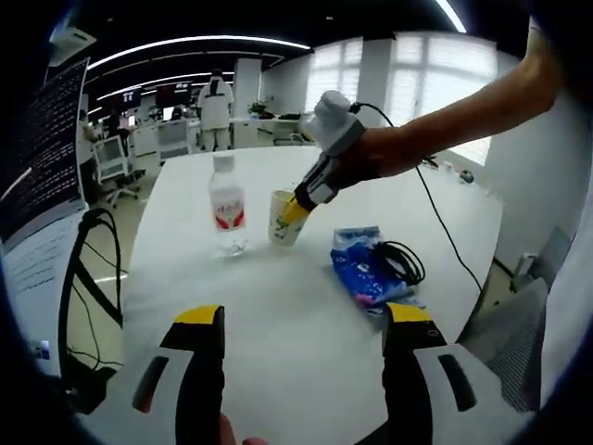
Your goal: Arrange the tabletop items into an orderly group along one side of the table until the central work area is clear of visible clutter.
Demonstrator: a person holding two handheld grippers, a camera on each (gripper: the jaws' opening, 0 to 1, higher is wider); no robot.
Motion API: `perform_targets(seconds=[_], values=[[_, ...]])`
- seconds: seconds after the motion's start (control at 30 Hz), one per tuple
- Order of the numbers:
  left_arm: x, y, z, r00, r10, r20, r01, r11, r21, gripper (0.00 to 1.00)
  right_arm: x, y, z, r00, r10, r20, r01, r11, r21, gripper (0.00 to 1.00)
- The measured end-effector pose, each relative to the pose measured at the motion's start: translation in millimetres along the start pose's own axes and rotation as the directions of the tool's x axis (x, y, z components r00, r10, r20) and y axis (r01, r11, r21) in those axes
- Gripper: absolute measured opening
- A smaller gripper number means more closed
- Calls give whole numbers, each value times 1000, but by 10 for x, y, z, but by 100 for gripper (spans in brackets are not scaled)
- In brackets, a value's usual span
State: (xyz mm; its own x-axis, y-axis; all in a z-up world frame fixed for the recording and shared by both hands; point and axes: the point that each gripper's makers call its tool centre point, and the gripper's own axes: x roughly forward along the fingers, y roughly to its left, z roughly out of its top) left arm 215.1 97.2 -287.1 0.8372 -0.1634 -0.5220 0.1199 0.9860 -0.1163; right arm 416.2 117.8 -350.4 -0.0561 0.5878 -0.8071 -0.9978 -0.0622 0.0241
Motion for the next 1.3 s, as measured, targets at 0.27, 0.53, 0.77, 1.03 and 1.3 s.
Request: perform_targets(seconds=[0.27, 0.53, 0.77, 1.03, 1.3], values=[[-2, -8, -61, 1000, 5, -3, -5, 1000, -18, 69, 266, -46, 61, 998, 10, -69, -16, 996, -92, 0], [-23, 25, -71, 1000, 15, 0, -15, 1000, -26, 69, 375, -24, 92, 996, 13, -92, -25, 991, -130, 0], [-55, 58, -74, 1000, 23, 1, -23, 999, -31, 69, 392, -45, 138, 996, 5, -88, -17, 990, -142, 0], [-63, 72, -68, 1000, 27, 3, -27, 999, -34, 69, 405, -133, 82, 995, -16, -99, 2, 990, -141, 10], [-54, 68, -26, 1000, 20, 14, -19, 999, -37, 69, 318, -220, 77, 997, -27, -73, 20, 995, -93, 18]])
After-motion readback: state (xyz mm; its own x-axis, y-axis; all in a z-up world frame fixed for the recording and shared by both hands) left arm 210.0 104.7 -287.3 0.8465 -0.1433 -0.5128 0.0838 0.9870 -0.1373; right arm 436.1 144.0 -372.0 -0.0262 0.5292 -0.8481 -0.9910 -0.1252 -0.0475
